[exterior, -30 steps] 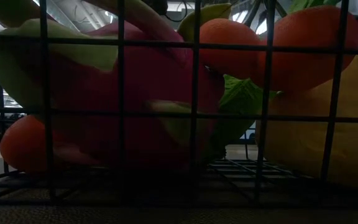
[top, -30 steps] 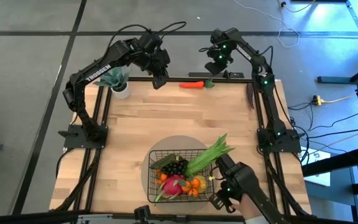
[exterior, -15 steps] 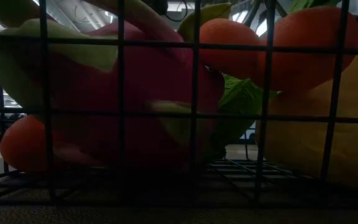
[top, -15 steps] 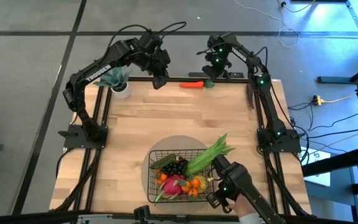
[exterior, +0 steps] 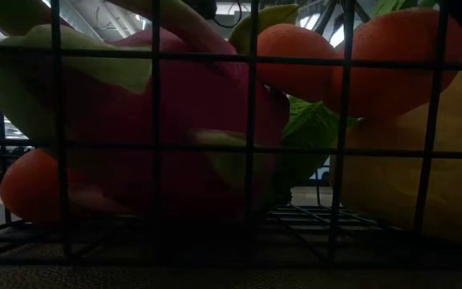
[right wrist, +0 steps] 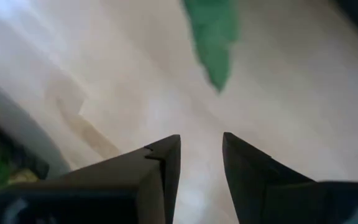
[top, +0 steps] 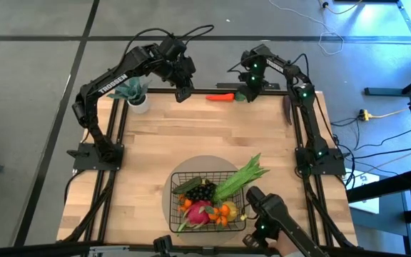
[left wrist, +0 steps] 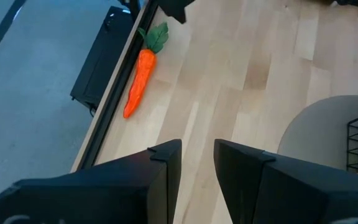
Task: Build produce basket
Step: Put the carrot into the black mesh basket
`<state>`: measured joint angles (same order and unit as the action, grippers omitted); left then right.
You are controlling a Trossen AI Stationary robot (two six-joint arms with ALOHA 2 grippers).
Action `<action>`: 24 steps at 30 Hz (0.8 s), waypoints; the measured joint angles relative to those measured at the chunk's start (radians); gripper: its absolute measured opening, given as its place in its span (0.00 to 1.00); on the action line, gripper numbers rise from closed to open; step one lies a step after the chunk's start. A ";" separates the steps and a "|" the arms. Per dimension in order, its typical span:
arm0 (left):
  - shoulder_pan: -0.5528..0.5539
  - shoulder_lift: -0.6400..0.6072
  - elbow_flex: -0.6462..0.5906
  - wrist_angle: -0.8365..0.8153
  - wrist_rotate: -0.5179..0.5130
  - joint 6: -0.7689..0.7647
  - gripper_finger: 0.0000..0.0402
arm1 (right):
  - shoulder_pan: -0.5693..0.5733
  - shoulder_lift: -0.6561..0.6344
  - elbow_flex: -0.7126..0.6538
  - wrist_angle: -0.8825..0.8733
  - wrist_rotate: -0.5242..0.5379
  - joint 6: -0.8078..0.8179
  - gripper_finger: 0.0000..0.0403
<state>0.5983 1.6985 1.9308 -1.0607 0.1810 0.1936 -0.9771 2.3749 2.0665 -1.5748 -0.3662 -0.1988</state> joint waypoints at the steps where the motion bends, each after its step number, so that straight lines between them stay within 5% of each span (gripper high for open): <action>1: 0.000 0.000 0.000 0.000 0.000 0.000 0.21 | 0.003 -0.006 -0.015 0.001 -0.011 -0.016 0.27; 24: 0.000 -0.001 0.000 0.000 0.000 -0.001 0.21 | -0.002 -0.015 0.036 0.139 0.031 0.037 0.27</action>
<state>0.5983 1.6978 1.9308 -1.0603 0.1810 0.1928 -0.9791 2.3596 2.1021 -1.4358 -0.3347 -0.1618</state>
